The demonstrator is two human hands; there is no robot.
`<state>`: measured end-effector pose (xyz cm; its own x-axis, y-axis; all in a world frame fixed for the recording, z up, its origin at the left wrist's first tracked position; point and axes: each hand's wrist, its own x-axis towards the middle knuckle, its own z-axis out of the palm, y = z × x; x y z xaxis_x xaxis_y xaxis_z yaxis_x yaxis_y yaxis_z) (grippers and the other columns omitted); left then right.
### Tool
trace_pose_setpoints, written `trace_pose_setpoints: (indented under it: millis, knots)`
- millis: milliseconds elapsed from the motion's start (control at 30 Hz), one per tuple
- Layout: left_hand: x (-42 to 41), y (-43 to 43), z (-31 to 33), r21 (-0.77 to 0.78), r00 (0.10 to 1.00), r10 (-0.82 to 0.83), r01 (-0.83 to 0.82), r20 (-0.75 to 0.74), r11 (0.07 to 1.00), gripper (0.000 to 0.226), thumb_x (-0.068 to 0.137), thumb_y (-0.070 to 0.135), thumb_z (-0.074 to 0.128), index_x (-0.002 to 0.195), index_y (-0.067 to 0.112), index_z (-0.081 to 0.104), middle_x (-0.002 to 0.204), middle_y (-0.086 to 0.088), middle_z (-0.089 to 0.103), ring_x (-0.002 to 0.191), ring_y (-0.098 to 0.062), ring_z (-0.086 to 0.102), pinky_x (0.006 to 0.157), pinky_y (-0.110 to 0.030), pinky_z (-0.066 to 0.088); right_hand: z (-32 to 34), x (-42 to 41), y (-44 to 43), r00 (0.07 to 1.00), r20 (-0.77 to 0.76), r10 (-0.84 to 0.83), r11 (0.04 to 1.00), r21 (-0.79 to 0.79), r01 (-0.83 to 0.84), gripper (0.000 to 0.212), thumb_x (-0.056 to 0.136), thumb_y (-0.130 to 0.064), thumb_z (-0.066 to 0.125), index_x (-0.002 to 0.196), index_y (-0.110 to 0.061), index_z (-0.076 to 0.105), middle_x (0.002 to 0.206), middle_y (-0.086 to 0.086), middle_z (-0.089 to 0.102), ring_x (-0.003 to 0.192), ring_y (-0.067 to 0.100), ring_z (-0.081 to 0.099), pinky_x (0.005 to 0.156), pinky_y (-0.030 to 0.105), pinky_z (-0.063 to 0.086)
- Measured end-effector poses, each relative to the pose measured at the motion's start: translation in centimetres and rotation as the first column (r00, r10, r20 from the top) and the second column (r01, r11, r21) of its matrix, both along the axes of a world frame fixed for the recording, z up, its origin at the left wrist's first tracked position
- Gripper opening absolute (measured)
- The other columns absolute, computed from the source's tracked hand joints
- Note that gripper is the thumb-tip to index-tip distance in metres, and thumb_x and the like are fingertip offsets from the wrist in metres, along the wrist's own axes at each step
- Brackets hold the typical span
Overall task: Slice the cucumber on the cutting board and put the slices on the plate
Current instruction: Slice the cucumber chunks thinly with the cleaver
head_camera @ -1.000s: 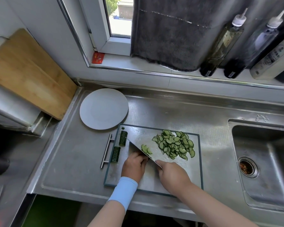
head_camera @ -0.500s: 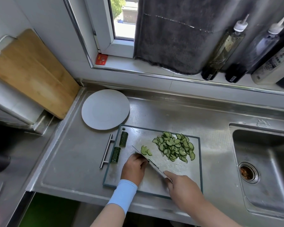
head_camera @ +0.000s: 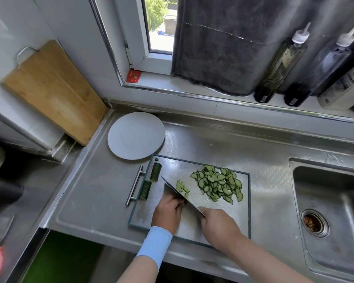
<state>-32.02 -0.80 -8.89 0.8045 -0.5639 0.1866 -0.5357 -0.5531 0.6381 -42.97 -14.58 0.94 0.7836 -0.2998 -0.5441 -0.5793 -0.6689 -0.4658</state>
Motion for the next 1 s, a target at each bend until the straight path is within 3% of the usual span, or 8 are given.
trace_pose_setpoints:
  millis: [133, 267, 367, 600, 800, 1000]
  knots:
    - [-0.2, -0.1, -0.1, 0.015, 0.999, -0.021, 0.02, 0.049, 1.0, 0.017, 0.071, 0.003, 0.08, 0.082, 0.014, 0.074, 0.088, 0.002, 0.065, 0.085, -0.015, 0.056, 0.065, -0.027, 0.051, -0.3, 0.2, -0.2, 1.0, 0.009, 0.026, 1.0, 0.0, -0.026, 0.023, 0.094, -0.018, 0.038, 0.085, -0.033, 0.052, 0.078, -0.003, 0.062, 0.076, 0.022, 0.056, 0.061, 0.033, 0.043]
    - [-0.4, -0.3, 0.3, 0.031, 0.999, 0.038, -0.039, 0.024, 0.999, 0.019, 0.066, 0.002, 0.083, 0.077, 0.015, 0.074, 0.081, 0.001, 0.063, 0.078, -0.015, 0.056, 0.066, -0.019, 0.045, -0.3, -0.1, -0.3, 0.999, 0.032, 0.032, 0.999, -0.003, -0.032, 0.021, 0.095, -0.019, 0.038, 0.093, -0.03, 0.056, 0.078, -0.003, 0.063, 0.076, 0.022, 0.057, 0.065, 0.034, 0.046]
    - [-0.4, -0.3, 0.9, 0.038, 0.998, 0.063, -0.064, 0.018, 0.997, 0.023, 0.062, 0.002, 0.086, 0.076, 0.017, 0.076, 0.079, 0.001, 0.067, 0.074, -0.017, 0.061, 0.065, -0.021, 0.048, 0.1, -1.0, -0.1, 0.997, 0.06, 0.056, 0.998, -0.019, -0.055, 0.018, 0.095, -0.019, 0.038, 0.09, -0.032, 0.049, 0.075, -0.003, 0.058, 0.072, 0.023, 0.052, 0.062, 0.035, 0.042]
    - [-0.5, -0.4, 1.7, 0.101, 0.998, 0.059, -0.06, 0.018, 0.993, 0.022, 0.061, 0.0, 0.082, 0.073, 0.017, 0.074, 0.082, -0.002, 0.068, 0.075, -0.023, 0.065, 0.061, -0.022, 0.052, 1.3, -3.6, -0.6, 0.996, 0.046, 0.075, 0.995, -0.07, -0.071, 0.021, 0.094, -0.017, 0.038, 0.105, -0.026, 0.053, 0.085, 0.004, 0.065, 0.079, 0.028, 0.058, 0.066, 0.036, 0.046]
    - [-0.6, -0.3, 1.6, 0.07, 0.997, 0.075, -0.075, 0.009, 0.995, 0.022, 0.063, 0.003, 0.084, 0.074, 0.019, 0.075, 0.082, 0.002, 0.067, 0.078, -0.015, 0.06, 0.064, -0.019, 0.047, 1.2, -4.2, -1.0, 0.998, 0.039, 0.051, 0.996, -0.076, -0.047, 0.014, 0.094, -0.017, 0.037, 0.097, -0.023, 0.05, 0.08, 0.006, 0.062, 0.072, 0.027, 0.052, 0.057, 0.034, 0.037]
    - [-0.5, -0.3, 0.7, 0.024, 0.997, 0.074, -0.074, 0.014, 0.997, 0.025, 0.06, -0.001, 0.085, 0.074, 0.016, 0.075, 0.078, 0.001, 0.067, 0.077, -0.013, 0.056, 0.067, -0.02, 0.046, 0.3, -1.6, -0.2, 0.999, 0.012, 0.037, 0.999, -0.009, -0.037, 0.02, 0.093, -0.013, 0.039, 0.091, -0.024, 0.055, 0.072, -0.003, 0.056, 0.07, 0.023, 0.051, 0.061, 0.034, 0.042]
